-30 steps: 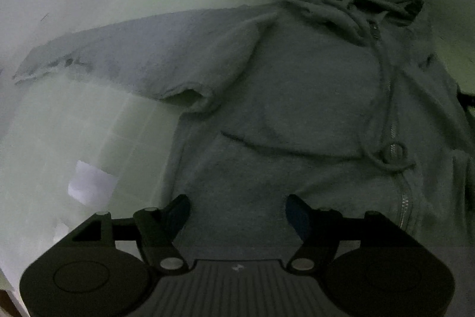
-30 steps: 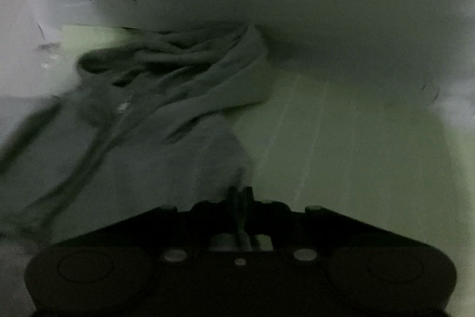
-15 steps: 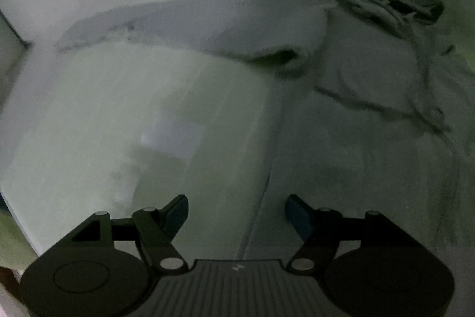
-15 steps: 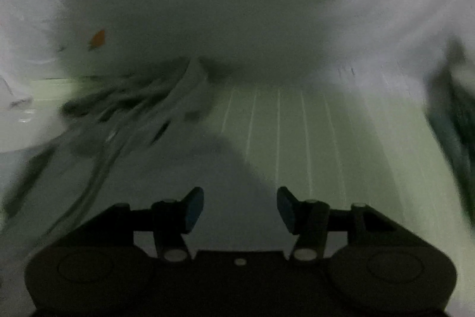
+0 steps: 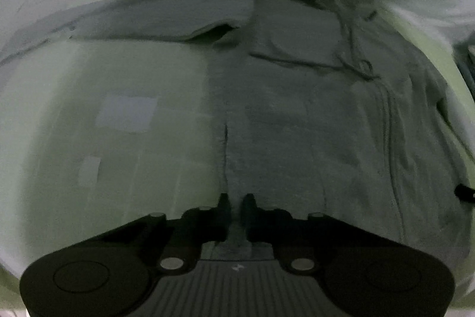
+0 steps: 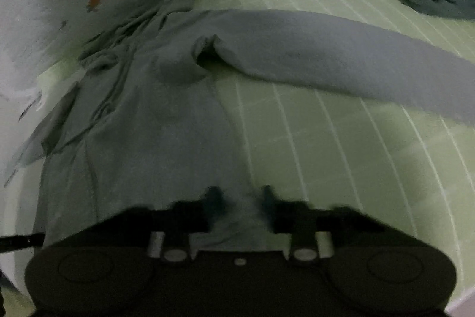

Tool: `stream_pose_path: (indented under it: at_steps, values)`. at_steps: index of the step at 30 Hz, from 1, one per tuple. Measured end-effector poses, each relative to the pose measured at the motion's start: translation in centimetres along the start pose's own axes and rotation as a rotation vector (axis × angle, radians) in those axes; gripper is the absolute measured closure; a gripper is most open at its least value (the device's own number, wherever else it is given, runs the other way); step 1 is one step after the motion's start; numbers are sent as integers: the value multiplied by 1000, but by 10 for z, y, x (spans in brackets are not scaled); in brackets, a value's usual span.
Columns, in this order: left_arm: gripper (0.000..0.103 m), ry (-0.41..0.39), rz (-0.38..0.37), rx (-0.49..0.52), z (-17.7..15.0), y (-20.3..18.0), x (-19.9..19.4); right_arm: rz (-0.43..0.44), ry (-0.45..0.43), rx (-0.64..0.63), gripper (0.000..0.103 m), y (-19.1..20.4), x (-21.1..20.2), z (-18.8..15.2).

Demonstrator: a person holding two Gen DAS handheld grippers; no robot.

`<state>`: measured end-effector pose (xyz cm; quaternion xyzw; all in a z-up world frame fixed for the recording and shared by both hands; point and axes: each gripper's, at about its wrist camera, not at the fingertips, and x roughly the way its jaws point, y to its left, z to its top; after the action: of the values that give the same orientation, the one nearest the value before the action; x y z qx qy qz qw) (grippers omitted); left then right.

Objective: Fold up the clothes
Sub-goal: 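Smooth the hoodie body with the left tool while the right tool pinches the hem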

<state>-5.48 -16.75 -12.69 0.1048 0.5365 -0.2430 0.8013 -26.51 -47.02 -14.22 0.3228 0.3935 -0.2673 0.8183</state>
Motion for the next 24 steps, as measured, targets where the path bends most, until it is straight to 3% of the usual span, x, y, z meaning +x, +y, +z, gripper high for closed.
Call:
stream_pose_path:
  at_steps: [5, 10, 13, 15, 18, 20, 24]
  values:
    - [94, -32, -6, 25, 5, 11, -14, -81, -1, 57, 89, 5, -19, -27]
    - [89, 17, -26, 30, 8, 28, -8, -142, 20, 47, 85, 19, -25, -43]
    - [77, -15, -48, 89, 13, 32, -16, -255, 1, -86, 67, 50, -25, -42]
    - [73, -62, -34, 120, 18, 39, -26, -285, -44, -150, 37, 69, -27, -40]
    - [51, -127, 29, 118, 29, 64, -40, -279, -115, -235, 6, 103, -24, -37]
    - [37, -158, 45, 50, 35, 91, -44, -227, -134, -260, 0, 123, -15, -36]
    - [31, -191, 57, -143, 53, 153, -42, -179, -125, -268, 0, 151, 9, -35]
